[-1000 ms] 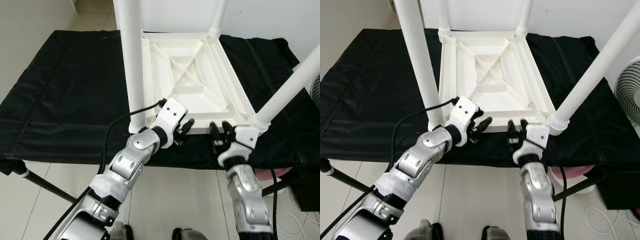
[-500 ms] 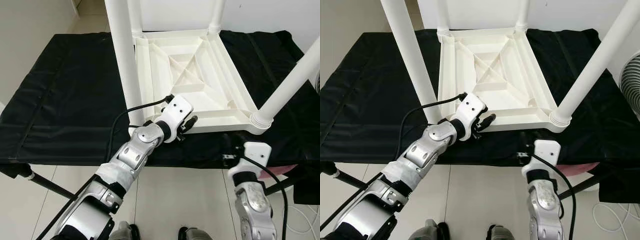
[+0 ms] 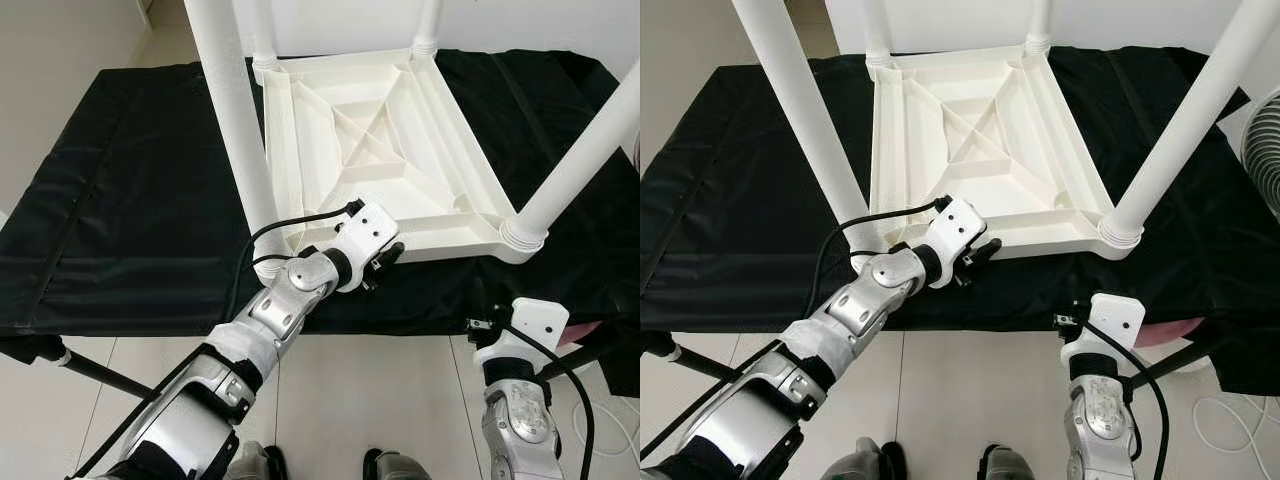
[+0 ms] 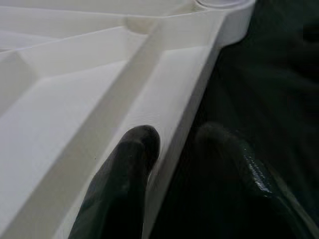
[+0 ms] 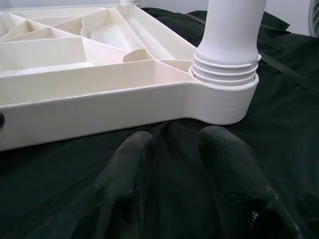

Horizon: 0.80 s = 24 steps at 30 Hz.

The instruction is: Building children table

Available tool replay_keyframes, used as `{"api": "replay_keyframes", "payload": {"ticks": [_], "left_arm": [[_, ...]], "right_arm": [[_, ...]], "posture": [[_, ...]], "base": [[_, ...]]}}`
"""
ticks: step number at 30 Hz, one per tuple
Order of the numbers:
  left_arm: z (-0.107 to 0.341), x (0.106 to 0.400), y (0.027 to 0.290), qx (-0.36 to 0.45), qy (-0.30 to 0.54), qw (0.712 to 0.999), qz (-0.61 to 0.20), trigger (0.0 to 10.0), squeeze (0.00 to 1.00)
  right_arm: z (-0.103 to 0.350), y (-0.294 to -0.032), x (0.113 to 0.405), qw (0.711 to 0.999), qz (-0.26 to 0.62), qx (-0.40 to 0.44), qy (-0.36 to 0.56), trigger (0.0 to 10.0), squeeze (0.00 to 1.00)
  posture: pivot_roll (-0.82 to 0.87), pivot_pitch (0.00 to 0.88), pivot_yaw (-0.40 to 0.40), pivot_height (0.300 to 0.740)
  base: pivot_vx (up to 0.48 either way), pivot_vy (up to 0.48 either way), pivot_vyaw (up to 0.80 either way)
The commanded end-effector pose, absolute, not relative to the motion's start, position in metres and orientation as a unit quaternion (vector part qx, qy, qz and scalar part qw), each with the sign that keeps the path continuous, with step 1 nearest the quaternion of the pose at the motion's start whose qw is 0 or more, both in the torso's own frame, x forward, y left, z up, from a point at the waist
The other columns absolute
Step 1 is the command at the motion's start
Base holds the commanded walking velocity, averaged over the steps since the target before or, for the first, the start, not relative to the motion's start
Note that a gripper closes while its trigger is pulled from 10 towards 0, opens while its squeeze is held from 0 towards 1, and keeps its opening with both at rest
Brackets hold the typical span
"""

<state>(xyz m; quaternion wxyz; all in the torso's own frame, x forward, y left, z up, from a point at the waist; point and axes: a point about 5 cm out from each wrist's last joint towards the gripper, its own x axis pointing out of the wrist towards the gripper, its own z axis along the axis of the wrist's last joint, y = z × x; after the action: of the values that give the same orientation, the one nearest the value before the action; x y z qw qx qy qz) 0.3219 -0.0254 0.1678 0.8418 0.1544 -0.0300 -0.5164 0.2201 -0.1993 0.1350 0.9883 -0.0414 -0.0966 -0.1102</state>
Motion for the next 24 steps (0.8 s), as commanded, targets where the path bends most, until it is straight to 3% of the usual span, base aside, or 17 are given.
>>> {"api": "replay_keyframes", "payload": {"ticks": [1, 19, 24], "left_arm": [[0.159, 0.319, -0.028, 0.166, -0.014, 0.826, -0.539, 10.0, 0.00], [0.156, 0.329, -0.034, 0.213, -0.002, 0.818, -0.535, 10.0, 0.00], [0.154, 0.337, -0.038, 0.235, 0.016, 0.833, -0.500, 10.0, 0.00]], "right_arm": [[0.133, -0.201, 0.218, 0.988, -0.114, -0.043, -0.091, 10.0, 0.00], [0.134, -0.199, 0.224, 0.989, -0.102, -0.054, -0.090, 10.0, 0.00], [0.134, -0.199, 0.226, 0.990, -0.098, -0.055, -0.088, 10.0, 0.00]], "posture": [[-0.21, 0.171, 0.114, 0.740], [-0.22, 0.156, 0.116, 0.740], [-0.22, 0.156, 0.116, 0.740]], "base": [[0.000, 0.000, 0.00], [0.000, 0.000, 0.00], [0.000, 0.000, 0.00]]}}
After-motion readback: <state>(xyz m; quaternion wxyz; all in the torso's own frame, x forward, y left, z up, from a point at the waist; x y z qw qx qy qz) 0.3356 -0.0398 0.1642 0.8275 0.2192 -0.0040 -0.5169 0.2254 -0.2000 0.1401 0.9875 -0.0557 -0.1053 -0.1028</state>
